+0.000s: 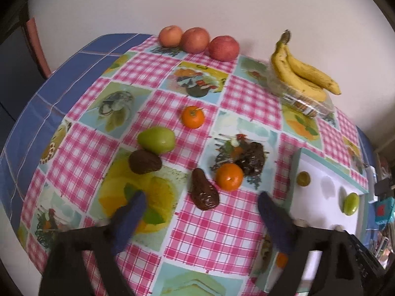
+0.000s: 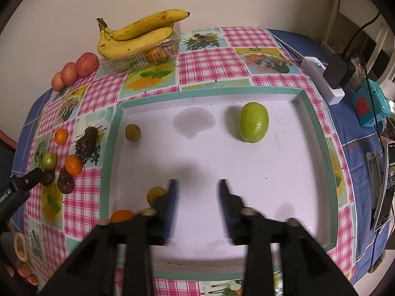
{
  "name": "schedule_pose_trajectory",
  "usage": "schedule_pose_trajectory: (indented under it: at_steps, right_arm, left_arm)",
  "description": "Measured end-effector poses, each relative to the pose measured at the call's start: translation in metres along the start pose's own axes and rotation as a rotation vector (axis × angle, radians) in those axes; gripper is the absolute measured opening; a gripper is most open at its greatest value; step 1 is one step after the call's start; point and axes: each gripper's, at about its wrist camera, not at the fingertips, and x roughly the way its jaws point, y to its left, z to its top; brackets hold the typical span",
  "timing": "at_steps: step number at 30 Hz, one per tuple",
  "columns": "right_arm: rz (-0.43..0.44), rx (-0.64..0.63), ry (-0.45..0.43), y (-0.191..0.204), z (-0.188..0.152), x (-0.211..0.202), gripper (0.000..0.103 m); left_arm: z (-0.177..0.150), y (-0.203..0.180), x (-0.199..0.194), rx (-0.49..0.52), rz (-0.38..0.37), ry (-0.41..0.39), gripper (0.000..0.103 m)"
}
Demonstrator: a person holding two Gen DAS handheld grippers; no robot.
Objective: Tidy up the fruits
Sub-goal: 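Withdraw both open tools from the tray toward the remaining fruit, then move both open tools over the fruit pile beside the tray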
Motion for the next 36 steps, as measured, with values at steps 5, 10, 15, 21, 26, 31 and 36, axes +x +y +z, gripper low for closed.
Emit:
schedule_pose_trajectory:
  at_steps: [5, 10, 15, 21, 26, 31, 36]
  right_arm:
    - [-0.015, -0.009, -0.007, 0.002, 0.001, 0.0, 0.072]
    - [-0.028, -0.013, -0.001, 0.002, 0.0, 0.003, 0.074]
    - [-0.037, -0.014, 0.001, 0.002, 0.0, 0.004, 0.086]
    - [-0.041, -0.009, -0.005, 0.001, 0.0, 0.004, 0.087]
    - [-0.062, -0.021, -0.025, 0.003, -0.001, 0.004, 0.09]
    - [-0.062, -0.023, -0.045, 0.006, -0.001, 0.004, 0.097]
    - [-0.037, -0.011, -0.057, 0.016, 0.001, 0.005, 0.097]
  left_arm:
    - [-0.003, -0.002, 0.007, 0.014, 0.027, 0.026, 0.103]
    - [-0.004, -0.004, 0.01, 0.028, 0.043, 0.031, 0.103]
    - [-0.004, -0.004, 0.012, 0.032, 0.039, 0.038, 0.103]
    - [-0.005, -0.004, 0.012, 0.032, 0.044, 0.037, 0.103]
    - [-0.005, -0.001, 0.014, 0.02, 0.043, 0.043, 0.103]
    - [-0.002, 0.0, 0.012, 0.043, 0.053, 0.027, 0.103]
    - [0.006, 0.012, 0.008, 0.051, 0.064, -0.003, 0.103]
